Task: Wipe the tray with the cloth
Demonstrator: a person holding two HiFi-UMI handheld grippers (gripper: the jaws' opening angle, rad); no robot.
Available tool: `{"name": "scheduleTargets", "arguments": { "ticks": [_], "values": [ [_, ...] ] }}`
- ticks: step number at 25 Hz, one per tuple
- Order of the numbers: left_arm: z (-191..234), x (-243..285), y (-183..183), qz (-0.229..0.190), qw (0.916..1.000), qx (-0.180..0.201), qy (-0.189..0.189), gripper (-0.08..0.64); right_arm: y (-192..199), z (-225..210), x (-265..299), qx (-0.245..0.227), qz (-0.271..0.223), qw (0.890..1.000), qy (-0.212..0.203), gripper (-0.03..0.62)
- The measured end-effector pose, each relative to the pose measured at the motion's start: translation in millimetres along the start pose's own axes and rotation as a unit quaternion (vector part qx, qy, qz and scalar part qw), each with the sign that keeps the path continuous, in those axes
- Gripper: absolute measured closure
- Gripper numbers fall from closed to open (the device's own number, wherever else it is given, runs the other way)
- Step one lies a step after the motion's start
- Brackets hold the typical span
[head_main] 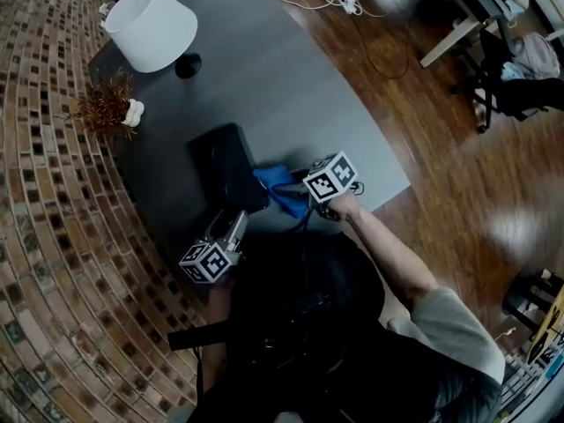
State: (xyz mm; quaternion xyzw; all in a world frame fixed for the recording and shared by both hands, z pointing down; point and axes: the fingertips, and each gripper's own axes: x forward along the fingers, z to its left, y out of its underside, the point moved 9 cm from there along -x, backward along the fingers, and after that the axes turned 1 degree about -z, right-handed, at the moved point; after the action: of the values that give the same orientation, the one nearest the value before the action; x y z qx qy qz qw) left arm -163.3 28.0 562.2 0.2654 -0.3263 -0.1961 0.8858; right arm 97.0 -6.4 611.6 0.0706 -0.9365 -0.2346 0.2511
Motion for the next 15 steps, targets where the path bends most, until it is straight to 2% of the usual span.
{"name": "scheduleTargets", "arguments": {
  "ticks": [2,4,5,7,11,15],
  "values": [
    [6,-3,-2,-0.02,0.9991,-0.036,-0.004,0.304,-57,-30,1,0.019,-0.078,0.996,0.046,0.416],
    [9,-3,-2,-0.035,0.9973,-0.064,-0.009,0.304,-108,-56,14,0.048,-0.135,0.987,0.074,0.416],
    [9,-3,-2,-0.039,0.9966,-0.072,-0.01,0.304,-128,-65,23,0.061,-0.147,0.984,0.079,0.416],
    [8,-2,-2,-0.048,0.9953,-0.084,-0.008,0.302,-149,-77,48,0.072,-0.133,0.985,0.079,0.416],
    [10,-2,-1,-0.06,0.9929,-0.103,-0.001,0.304,-131,-74,69,0.078,-0.088,0.992,0.05,0.414],
    [12,-1,-5,-0.065,0.9929,-0.1,-0.004,0.304,-68,-47,52,0.088,-0.032,0.996,-0.005,0.415]
  ]
}}
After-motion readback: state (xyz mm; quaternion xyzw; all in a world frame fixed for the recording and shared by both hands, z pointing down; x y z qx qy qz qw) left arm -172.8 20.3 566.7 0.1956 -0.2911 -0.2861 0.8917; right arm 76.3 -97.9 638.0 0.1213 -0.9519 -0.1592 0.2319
